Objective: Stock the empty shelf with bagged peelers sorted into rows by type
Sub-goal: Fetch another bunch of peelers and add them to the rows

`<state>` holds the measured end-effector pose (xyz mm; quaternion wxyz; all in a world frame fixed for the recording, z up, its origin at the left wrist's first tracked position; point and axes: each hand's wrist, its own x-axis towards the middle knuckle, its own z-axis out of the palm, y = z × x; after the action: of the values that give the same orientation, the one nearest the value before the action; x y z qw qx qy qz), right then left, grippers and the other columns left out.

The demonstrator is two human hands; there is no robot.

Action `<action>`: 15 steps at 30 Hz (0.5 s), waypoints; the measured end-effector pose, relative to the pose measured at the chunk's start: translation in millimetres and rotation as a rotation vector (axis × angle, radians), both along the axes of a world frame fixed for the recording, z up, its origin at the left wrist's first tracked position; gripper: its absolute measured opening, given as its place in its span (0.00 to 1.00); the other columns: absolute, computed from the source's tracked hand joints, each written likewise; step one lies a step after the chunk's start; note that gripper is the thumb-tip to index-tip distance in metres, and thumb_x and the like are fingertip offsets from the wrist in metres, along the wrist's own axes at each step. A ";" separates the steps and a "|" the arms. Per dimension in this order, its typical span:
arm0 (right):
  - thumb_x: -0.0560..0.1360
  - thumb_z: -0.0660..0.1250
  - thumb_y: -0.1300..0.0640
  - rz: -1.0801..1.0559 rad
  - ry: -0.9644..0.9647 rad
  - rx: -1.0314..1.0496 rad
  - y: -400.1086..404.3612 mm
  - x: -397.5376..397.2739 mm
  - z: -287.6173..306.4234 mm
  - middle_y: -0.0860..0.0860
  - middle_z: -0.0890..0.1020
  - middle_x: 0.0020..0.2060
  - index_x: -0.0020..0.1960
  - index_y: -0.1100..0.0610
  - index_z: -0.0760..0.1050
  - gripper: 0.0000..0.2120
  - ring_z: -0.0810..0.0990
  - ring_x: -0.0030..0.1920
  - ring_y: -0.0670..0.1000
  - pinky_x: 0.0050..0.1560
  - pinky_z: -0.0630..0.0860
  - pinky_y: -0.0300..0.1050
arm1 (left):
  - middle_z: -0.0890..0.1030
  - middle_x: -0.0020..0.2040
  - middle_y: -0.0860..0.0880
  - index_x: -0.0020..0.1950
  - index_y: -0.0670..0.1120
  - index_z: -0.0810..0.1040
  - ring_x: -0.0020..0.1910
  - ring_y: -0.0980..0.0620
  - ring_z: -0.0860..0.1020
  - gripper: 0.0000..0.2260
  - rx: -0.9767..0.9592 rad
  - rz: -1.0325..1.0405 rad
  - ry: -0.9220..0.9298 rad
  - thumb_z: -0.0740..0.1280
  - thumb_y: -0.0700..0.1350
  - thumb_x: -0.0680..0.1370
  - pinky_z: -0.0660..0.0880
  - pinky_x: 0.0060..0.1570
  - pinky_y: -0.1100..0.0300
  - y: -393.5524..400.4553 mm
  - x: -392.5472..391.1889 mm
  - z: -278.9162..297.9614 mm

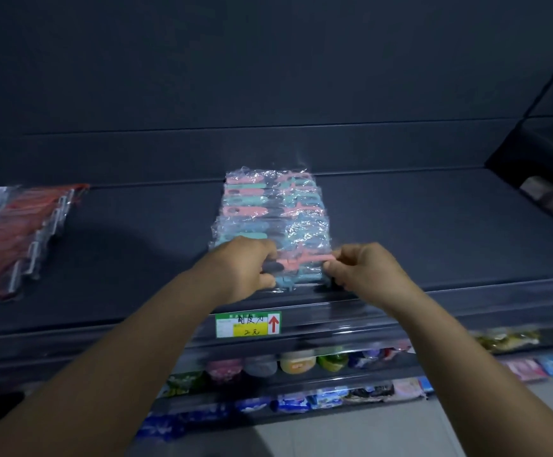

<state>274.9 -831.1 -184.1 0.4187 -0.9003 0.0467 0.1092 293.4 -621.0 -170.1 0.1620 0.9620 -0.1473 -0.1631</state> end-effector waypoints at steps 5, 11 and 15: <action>0.75 0.67 0.51 -0.056 -0.049 -0.035 3.8 6.8 -5.1 0.51 0.81 0.37 0.43 0.55 0.78 0.07 0.78 0.38 0.51 0.45 0.78 0.50 | 0.75 0.61 0.52 0.61 0.49 0.73 0.55 0.55 0.78 0.19 -0.114 0.075 -0.042 0.72 0.51 0.73 0.75 0.58 0.52 6.7 -1.8 -3.7; 0.76 0.65 0.54 -0.199 -0.152 0.187 9.8 13.8 -16.7 0.53 0.82 0.36 0.42 0.57 0.77 0.08 0.78 0.37 0.54 0.44 0.78 0.52 | 0.78 0.53 0.51 0.55 0.48 0.77 0.50 0.51 0.78 0.08 -0.134 0.118 -0.183 0.64 0.48 0.78 0.75 0.55 0.52 8.6 0.8 -7.6; 0.76 0.66 0.58 -0.253 -0.226 0.340 15.2 14.4 -18.6 0.48 0.78 0.30 0.40 0.57 0.78 0.07 0.74 0.31 0.48 0.38 0.74 0.48 | 0.79 0.51 0.50 0.53 0.47 0.79 0.49 0.50 0.78 0.07 -0.146 0.133 -0.166 0.65 0.46 0.77 0.77 0.53 0.51 10.5 6.1 -5.2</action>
<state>289.2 -815.9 -202.7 0.5774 -0.8102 0.0930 -0.0395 299.5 -610.5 -175.3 0.2295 0.9655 -0.1074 -0.0605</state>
